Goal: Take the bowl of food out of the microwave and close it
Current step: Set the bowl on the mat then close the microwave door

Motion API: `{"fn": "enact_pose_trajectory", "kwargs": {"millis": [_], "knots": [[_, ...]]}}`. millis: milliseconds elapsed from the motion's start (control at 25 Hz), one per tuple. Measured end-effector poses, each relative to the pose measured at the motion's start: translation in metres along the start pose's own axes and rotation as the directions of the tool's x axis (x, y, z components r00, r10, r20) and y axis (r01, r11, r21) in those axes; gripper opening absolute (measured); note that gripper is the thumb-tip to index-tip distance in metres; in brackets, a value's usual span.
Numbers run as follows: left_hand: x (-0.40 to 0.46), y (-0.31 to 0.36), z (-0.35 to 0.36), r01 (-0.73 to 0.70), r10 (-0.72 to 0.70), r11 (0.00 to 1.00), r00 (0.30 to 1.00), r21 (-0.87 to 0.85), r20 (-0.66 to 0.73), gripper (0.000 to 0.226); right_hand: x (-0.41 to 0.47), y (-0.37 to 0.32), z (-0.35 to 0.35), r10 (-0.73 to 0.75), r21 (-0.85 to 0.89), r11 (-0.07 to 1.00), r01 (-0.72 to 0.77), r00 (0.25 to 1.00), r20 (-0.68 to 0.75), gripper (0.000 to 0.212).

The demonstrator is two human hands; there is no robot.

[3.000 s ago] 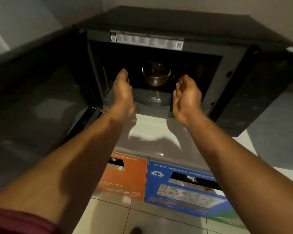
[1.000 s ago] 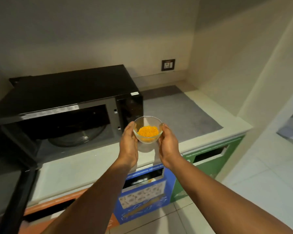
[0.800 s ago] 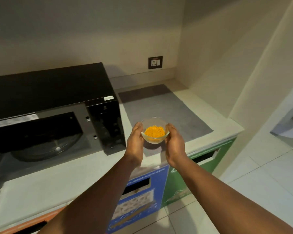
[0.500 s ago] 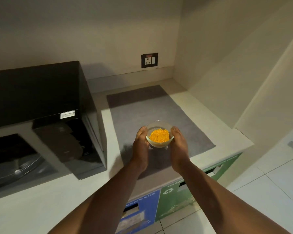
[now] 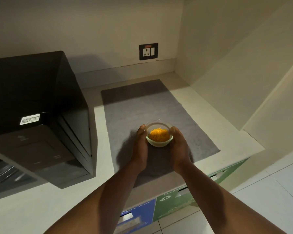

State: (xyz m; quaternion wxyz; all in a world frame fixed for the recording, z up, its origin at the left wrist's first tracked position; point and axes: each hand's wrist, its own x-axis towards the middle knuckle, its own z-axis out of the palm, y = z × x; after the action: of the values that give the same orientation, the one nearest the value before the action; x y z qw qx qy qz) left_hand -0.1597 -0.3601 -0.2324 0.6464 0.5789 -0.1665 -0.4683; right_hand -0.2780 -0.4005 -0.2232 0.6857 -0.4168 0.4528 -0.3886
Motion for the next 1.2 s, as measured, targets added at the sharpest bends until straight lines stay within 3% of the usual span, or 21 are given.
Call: {"fn": "enact_pose_trajectory", "kwargs": {"millis": [160, 240, 360, 440, 600, 760, 840, 960, 1040, 1080, 1200], "knots": [[-0.01, 0.006, -0.005, 0.083, -0.082, 0.997, 0.995, -0.006, 0.059, 0.06, -0.008, -0.009, 0.0, -0.016, -0.084, 0.996, 0.016, 1.0, 0.001, 0.069], [-0.025, 0.017, -0.01, 0.102, -0.106, 0.981, 0.994, 0.163, 0.013, 0.055, -0.023, -0.018, 0.006, -0.089, -0.146, 0.986, 0.082, 0.995, -0.047, 0.068], [-0.056, 0.041, -0.021, 0.042, -0.032, 0.778, 0.999, 0.626, -0.027, 0.06, -0.048, -0.032, 0.024, -0.28, -0.305, 0.919, 0.25, 0.958, -0.057, 0.078], [-0.079, 0.061, -0.037, -0.073, 0.042, 0.655, 0.997, 0.752, 0.061, 0.062, -0.07, -0.041, 0.048, -0.39, -0.352, 0.864, 0.36, 0.921, -0.016, 0.07], [-0.136, 0.119, -0.089, -0.295, 0.291, 0.491, 0.942, 0.819, 0.165, 0.044, -0.118, -0.06, 0.116, -0.462, -0.365, 0.803, 0.472, 0.879, 0.12, 0.044], [-0.21, 0.188, -0.146, -0.486, 0.451, 0.279, 0.827, 0.828, 0.334, 0.044, -0.178, -0.077, 0.193, -0.576, -0.343, 0.671, 0.657, 0.753, 0.318, 0.041], [-0.236, 0.213, -0.177, -0.513, 0.534, 0.187, 0.769, 0.838, 0.352, 0.049, -0.201, -0.08, 0.222, -0.587, -0.38, 0.589, 0.713, 0.701, 0.406, 0.04], [-0.266, 0.243, -0.235, -0.375, 0.64, 0.155, 0.743, 0.914, 0.196, 0.048, -0.221, -0.077, 0.249, -0.541, -0.561, 0.322, 0.763, 0.635, 0.552, 0.044], [-0.281, 0.26, -0.283, -0.21, 0.631, 0.189, 0.774, 0.959, 0.045, 0.042, -0.226, -0.07, 0.256, -0.501, -0.695, 0.068, 0.716, 0.627, 0.597, 0.051], [-0.293, 0.269, -0.313, -0.078, 0.616, 0.182, 0.786, 0.98, -0.052, 0.041, -0.23, -0.066, 0.261, -0.493, -0.727, -0.011, 0.687, 0.629, 0.601, 0.054], [-0.335, 0.288, -0.398, 0.403, 0.552, 0.085, 0.742, 0.911, -0.38, 0.063, -0.238, -0.061, 0.269, -0.506, -0.768, -0.071, 0.636, 0.64, 0.577, 0.057]]}}
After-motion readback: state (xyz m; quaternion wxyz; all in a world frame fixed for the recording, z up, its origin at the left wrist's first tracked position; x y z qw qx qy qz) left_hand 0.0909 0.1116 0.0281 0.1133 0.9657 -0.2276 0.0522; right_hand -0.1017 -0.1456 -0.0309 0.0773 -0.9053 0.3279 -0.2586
